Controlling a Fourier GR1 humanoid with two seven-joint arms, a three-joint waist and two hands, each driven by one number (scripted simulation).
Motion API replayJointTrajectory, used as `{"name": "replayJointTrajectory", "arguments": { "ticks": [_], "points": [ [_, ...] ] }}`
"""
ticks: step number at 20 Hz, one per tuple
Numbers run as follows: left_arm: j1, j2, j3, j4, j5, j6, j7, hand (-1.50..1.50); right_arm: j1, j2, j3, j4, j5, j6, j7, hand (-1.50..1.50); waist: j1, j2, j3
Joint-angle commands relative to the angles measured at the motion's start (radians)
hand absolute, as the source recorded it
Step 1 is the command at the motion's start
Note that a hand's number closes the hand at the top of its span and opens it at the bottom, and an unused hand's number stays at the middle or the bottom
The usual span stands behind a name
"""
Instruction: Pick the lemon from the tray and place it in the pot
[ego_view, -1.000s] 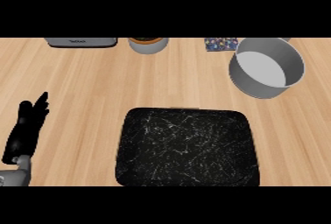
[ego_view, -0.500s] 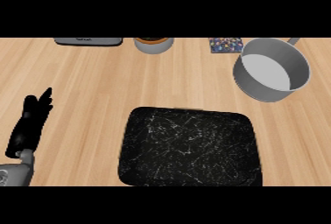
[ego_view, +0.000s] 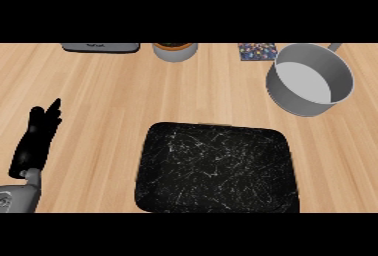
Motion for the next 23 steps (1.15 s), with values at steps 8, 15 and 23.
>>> {"name": "replayJointTrajectory", "arguments": {
  "ticks": [8,15,23],
  "points": [
    [0.038,-0.011,0.024,-0.011,0.002,-0.012,-0.013,0.00,-0.019,0.201,-0.012,0.125,0.023,0.138,0.059,-1.50,-0.008,-0.004,0.000],
    [0.065,-0.031,-0.003,-0.044,-0.028,0.006,-0.022,0.00,-0.026,0.221,-0.218,0.251,-0.199,0.225,0.112,-1.50,0.000,-0.001,0.001],
    [-0.040,-0.025,0.005,0.016,-0.023,-0.021,0.008,0.00,-0.077,0.093,-0.352,0.373,-0.301,0.266,0.198,-1.50,0.014,0.016,0.003]
  ]
}}
